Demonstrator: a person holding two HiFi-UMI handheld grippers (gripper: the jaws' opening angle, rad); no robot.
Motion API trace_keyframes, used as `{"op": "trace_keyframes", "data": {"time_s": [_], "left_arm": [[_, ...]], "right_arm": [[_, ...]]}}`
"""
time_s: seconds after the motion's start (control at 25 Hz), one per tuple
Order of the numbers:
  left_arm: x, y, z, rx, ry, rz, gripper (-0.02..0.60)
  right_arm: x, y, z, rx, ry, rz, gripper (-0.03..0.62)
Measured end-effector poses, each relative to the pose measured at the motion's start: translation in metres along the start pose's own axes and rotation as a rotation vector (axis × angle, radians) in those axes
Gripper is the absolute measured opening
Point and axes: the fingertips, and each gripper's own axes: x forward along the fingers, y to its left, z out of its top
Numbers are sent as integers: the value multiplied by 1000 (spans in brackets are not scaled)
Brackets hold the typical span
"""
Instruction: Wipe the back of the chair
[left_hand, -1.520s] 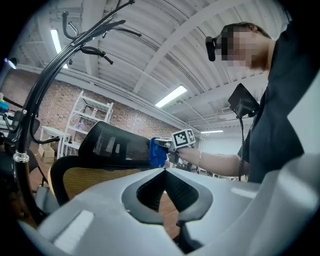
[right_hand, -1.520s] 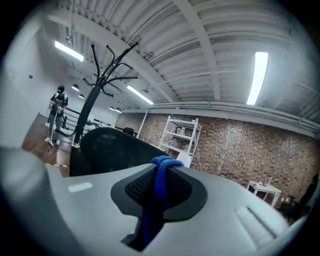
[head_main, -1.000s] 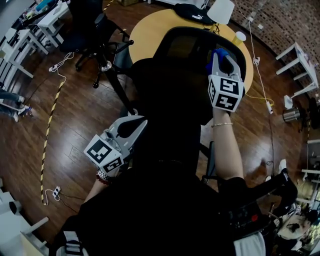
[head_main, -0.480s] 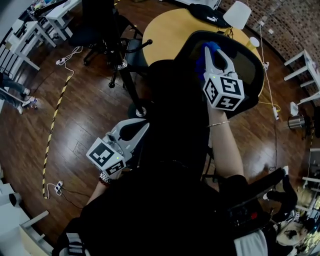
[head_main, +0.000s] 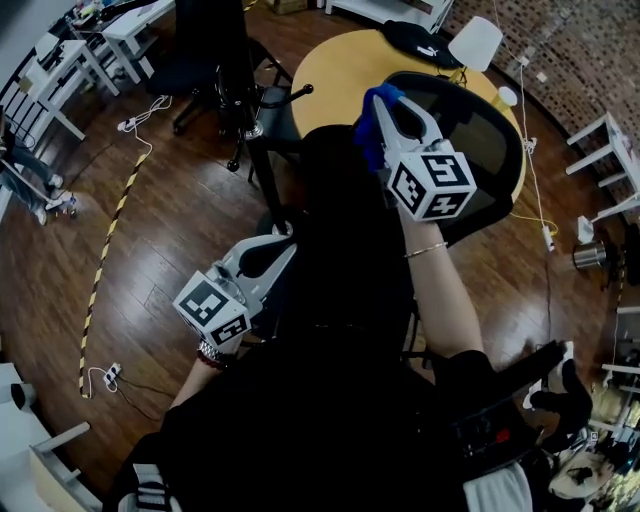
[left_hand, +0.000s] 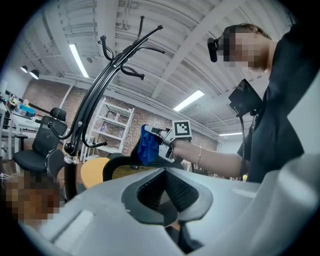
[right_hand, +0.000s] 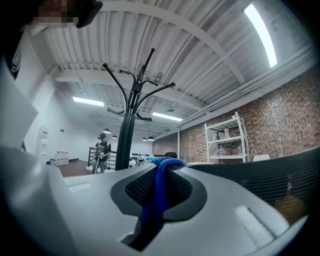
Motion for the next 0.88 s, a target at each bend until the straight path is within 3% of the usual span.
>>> {"op": "trace_keyframes", "data": {"time_s": [0.24,0.48,0.68,0.88], "left_arm": [[23,-40,-23,-15,26,-78,5],[70,-81,-22,-16,42,-190,5],[97,-129,-19,-128,-13,-322,5],[96,-148,-20,-105,-15,-328,5]], "right_arm": [[-83,6,20,-65,-59,15,34],[-188,-54,22,-166,-14,-130,34],[-264,-120,-10,-202,114,-301,34],[-276,-162,-46,-250,193,-393,34]]}}
